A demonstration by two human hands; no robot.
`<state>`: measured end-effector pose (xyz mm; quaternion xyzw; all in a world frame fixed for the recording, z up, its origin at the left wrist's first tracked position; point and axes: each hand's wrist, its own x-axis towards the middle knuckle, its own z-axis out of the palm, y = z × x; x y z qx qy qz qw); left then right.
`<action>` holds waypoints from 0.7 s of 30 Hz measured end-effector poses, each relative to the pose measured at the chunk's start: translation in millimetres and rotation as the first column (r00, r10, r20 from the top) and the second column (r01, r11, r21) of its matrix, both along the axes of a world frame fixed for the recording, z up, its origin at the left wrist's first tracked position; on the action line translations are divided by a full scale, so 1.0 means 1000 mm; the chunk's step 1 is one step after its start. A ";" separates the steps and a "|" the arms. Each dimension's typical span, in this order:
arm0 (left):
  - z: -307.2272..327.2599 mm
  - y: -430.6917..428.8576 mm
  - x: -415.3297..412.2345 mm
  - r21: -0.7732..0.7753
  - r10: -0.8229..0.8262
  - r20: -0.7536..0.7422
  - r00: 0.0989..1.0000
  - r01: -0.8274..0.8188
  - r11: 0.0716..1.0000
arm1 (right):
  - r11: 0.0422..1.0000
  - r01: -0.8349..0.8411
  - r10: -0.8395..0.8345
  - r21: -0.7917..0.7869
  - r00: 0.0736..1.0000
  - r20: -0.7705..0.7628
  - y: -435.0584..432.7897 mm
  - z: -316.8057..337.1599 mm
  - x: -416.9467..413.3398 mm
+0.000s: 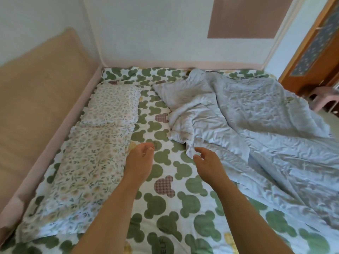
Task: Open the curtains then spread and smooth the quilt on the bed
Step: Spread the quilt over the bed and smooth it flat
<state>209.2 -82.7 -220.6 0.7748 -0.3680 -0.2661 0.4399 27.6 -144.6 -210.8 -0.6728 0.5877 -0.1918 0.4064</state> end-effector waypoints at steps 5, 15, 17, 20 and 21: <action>-0.016 -0.033 0.014 0.042 -0.041 -0.028 0.999 0.042 0.998 | 0.999 0.039 -0.039 0.021 0.999 -0.021 -0.026 -0.014 0.010; -0.062 -0.107 0.046 0.087 -0.083 0.013 0.997 0.081 0.993 | 0.994 0.047 -0.043 0.099 0.998 -0.045 -0.101 -0.070 0.038; -0.072 -0.120 0.052 0.112 -0.119 0.049 0.992 0.113 0.987 | 0.993 0.045 -0.039 0.109 0.998 -0.053 -0.111 -0.081 0.044; -0.099 -0.149 0.067 0.163 -0.187 0.102 0.977 0.169 0.972 | 0.990 0.051 -0.042 0.134 0.997 -0.069 -0.133 -0.106 0.057; -0.111 -0.160 0.072 0.186 -0.218 0.116 0.969 0.194 0.963 | 0.988 0.053 -0.042 0.145 0.996 -0.076 -0.141 -0.117 0.062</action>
